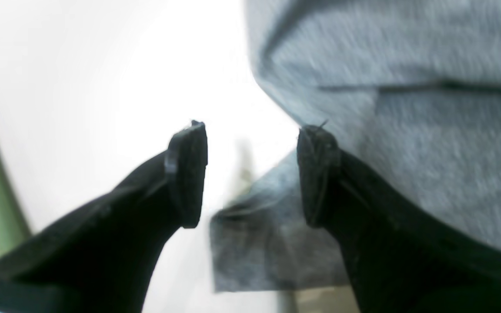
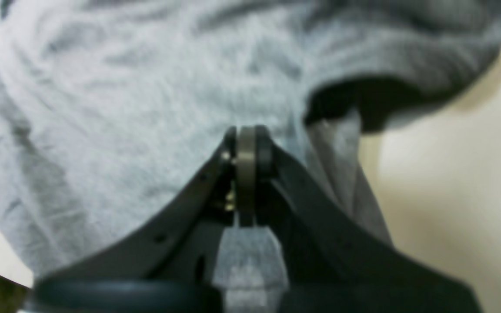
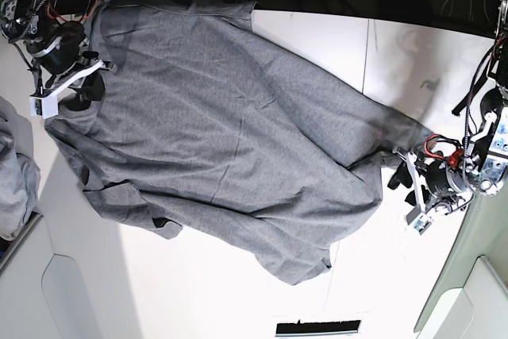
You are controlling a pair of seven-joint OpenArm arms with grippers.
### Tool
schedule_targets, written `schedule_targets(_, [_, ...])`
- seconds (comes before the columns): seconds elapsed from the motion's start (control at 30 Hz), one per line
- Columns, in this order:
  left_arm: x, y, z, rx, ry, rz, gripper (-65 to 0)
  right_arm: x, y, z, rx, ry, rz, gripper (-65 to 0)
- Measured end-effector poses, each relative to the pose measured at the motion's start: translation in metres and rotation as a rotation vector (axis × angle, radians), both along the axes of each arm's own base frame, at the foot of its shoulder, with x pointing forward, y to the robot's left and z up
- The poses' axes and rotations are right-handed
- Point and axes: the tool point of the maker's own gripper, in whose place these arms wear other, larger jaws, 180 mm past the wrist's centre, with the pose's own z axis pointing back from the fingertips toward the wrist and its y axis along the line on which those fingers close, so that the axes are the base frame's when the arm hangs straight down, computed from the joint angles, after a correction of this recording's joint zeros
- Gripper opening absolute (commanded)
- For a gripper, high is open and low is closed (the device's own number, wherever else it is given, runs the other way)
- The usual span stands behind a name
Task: Layout the t-shirt on the table in an organized manner, then fold the t-shirt properly
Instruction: 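Grasp the shirt edge with the left gripper and pull it outward, then release the shirt and raise both grippers off the flattened shirt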
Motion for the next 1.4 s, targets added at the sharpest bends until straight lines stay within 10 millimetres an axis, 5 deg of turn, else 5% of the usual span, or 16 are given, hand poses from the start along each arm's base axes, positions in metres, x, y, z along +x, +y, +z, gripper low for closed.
schedule_targets(0.17, [-0.018,-0.019,-0.022,-0.04,0.033,-0.016,-30.0,0.002,0.002,0.001,0.007,-0.005,0.001,-65.0])
schedule_targets(0.37, [-0.012,-0.045,-0.027,-0.034,-0.003,-0.061,-30.3,0.003,0.002,0.001,0.003,-0.003,0.004,-65.0])
schedule_targets(0.63, [-0.006,-0.057,-0.025,-0.014,-0.059,-0.098,-65.0,0.002,0.002,0.0,0.004,0.003,0.006,-65.0])
schedule_targets(0.77, [0.011,-0.036,-0.013,0.084,-0.154,-0.05,-65.0,0.002,0.003,0.0,0.004,0.003,0.006,-65.0])
schedule_targets(0.97, [0.052,-0.007,0.036,0.182,-0.285,-0.011,-65.0,0.002,0.003,0.0,0.004,0.003,0.006,-65.0])
schedule_targets(1.03, [0.059,-0.004,0.046,0.188,-0.308,-0.005,-58.8,0.002,0.002,0.0,0.003,0.003,0.006,-65.0])
schedule_targets(1.17, [0.057,-0.003,0.043,0.191,-0.298,-0.005,-39.9,0.002,0.004,0.001,0.018,-0.002,0.004,-65.0])
schedule_targets(1.4, [0.045,0.02,0.029,0.248,-0.188,0.084,-39.4,0.004,0.006,0.004,0.04,-0.012,-0.001,-65.0])
